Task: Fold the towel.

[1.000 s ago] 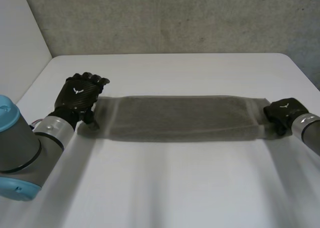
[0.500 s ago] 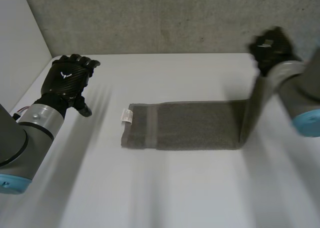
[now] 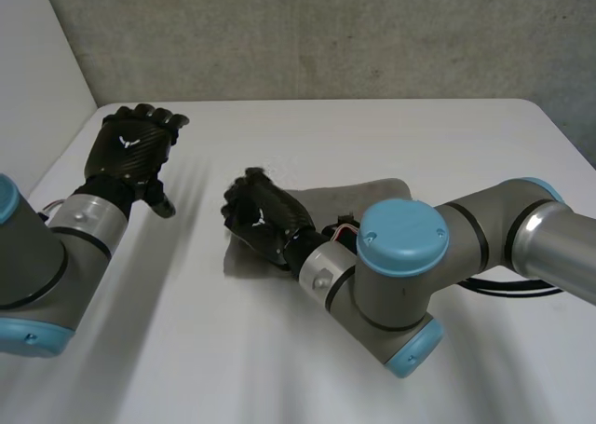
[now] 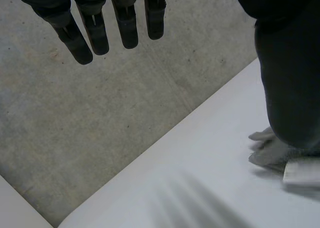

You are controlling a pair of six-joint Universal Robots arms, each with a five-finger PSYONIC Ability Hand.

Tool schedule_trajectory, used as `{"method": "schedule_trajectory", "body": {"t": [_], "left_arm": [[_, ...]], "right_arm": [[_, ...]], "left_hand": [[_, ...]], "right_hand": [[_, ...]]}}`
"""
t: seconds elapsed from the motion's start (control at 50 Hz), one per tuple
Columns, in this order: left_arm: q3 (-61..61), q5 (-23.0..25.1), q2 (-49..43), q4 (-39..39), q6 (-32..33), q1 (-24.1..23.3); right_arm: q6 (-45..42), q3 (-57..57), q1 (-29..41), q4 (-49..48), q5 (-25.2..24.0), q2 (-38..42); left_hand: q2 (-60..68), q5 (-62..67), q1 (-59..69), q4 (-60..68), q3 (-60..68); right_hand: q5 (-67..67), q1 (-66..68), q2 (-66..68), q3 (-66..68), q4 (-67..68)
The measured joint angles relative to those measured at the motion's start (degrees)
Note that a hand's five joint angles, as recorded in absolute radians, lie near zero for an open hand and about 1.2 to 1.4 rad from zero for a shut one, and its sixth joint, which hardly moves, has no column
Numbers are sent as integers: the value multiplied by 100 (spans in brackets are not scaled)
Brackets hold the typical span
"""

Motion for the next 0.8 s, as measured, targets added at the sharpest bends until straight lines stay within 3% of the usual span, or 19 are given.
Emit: {"method": "schedule_trajectory", "body": {"t": [0.04, 0.18, 0.26, 0.4, 0.62, 0.78, 0.8], "left_arm": [[56, -5, -56, 0, -2, -44], [211, -51, -182, -1, -3, -351], [278, -141, -240, -1, 0, -695], [314, -263, -289, 6, 9, -1194], [373, -321, -455, 155, 15, -1379], [408, -357, -589, 215, 14, -1411], [406, -358, -594, 215, 13, -1412]], "right_arm": [[118, 12, -41, 11, -17, -56], [1082, 272, -343, 85, 61, -692], [2168, 695, -864, 206, 102, -1350], [3285, 1483, -1854, 913, 105, -2091], [3206, 2310, -2619, 1377, -8, -2039], [2919, 2343, -2746, 1143, -25, -1345], [2872, 2319, -2746, 1123, -13, -1288]], "left_hand": [[2, 17, 0, 0, 5], [5, 51, 0, 0, 5], [5, 52, 0, 0, 5], [5, 52, 0, 0, 5], [5, 53, 0, 0, 5], [5, 52, 0, 0, 5], [5, 52, 0, 0, 5]], "right_hand": [[-695, -629, -671, -763, -809], [-696, -828, -739, -873, -862], [-696, -843, -739, -873, -862], [-696, -845, -739, -895, -862], [569, 366, 306, 222, 183], [1085, 976, 879, 798, 725], [1826, 1749, 1588, 1480, 1454]]}}
